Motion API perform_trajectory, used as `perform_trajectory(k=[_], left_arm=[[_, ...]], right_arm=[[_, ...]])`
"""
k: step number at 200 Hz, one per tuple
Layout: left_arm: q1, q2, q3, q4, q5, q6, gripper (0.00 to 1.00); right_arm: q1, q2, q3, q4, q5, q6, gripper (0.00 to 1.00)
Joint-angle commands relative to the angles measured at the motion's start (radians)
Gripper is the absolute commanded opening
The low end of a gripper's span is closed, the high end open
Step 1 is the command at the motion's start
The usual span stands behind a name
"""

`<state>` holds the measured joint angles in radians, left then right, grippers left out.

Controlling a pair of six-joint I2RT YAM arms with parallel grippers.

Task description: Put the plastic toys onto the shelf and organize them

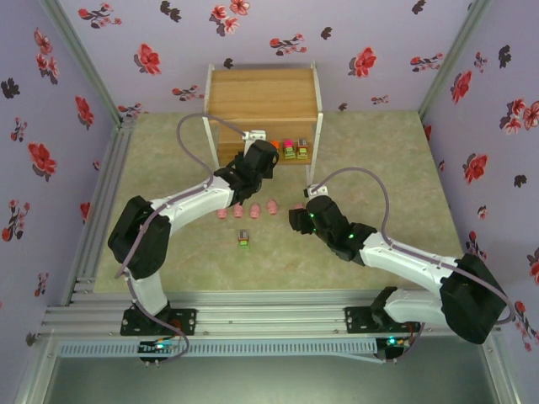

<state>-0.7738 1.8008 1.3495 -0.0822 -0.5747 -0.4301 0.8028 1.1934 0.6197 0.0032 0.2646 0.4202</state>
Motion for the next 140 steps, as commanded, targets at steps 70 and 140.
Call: perform_trajectory(k=[70, 140], left_arm=[[0.007, -0.036, -0.012, 0.018, -0.015, 0.015, 0.53], [0.007, -0.066, -0.033, 0.025, -0.017, 0.027, 0.57]], right_arm=[[-0.007, 0.014, 0.009, 0.017, -0.008, 0.013, 0.45], [-0.008, 0.016, 0.011, 0.016, -0.008, 0.012, 0.45]])
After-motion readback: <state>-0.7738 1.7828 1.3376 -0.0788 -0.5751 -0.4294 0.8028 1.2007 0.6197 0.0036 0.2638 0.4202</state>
